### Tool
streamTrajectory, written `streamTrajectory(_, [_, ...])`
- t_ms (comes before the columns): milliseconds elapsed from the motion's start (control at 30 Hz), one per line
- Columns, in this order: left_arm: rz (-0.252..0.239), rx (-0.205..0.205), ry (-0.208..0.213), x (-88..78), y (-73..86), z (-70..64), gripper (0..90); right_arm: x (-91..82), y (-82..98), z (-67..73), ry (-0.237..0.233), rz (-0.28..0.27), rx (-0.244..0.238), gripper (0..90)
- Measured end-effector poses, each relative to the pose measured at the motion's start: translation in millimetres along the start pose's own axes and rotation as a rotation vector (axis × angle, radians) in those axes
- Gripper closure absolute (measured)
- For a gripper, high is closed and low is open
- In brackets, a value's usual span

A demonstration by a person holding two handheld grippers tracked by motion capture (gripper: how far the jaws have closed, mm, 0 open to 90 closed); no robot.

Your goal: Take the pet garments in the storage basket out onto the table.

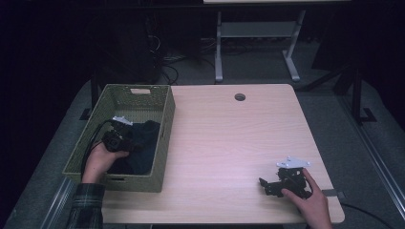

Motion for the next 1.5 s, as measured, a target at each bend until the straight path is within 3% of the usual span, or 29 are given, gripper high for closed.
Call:
streamTrajectory(167, [-0.093, -0.050, 0.057, -11.7, -8.7, 0.8, 68.1, 0.0, 0.0, -0.1, 0.000, 0.000, 0.000, 0.0])
streamTrajectory(500, [-0.276, -0.089, 0.147, -37.1, -25.8, -1.3, 69.2, 0.0, 0.0, 0.0, -0.001, 0.000, 0.000, 0.0])
streamTrajectory(733, [-0.318, -0.086, 0.171, -49.6, -31.8, -5.0, 69.4, 0.0, -0.1, 0.0, -0.001, 0.000, -0.001, 0.0])
streamTrajectory(1000, [-0.397, -0.094, 0.196, -68.5, -41.2, -11.4, 69.4, 0.1, -0.1, -0.1, -0.001, -0.001, -0.002, 0.0])
streamTrajectory(1500, [-0.513, -0.040, 0.241, -107.7, -62.9, -37.6, 70.8, 0.3, -0.4, 0.1, -0.002, -0.001, 0.000, 0.0])
Point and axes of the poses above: each handheld gripper's, and its own axes: x roughly forward along the jaws, y roughly out of its underside, z roughly to its left, the point moved 9 cm from there along x, roughly forward along the jaws, and after that the axes turned 14 degrees about -x, right-handed, at the moved point
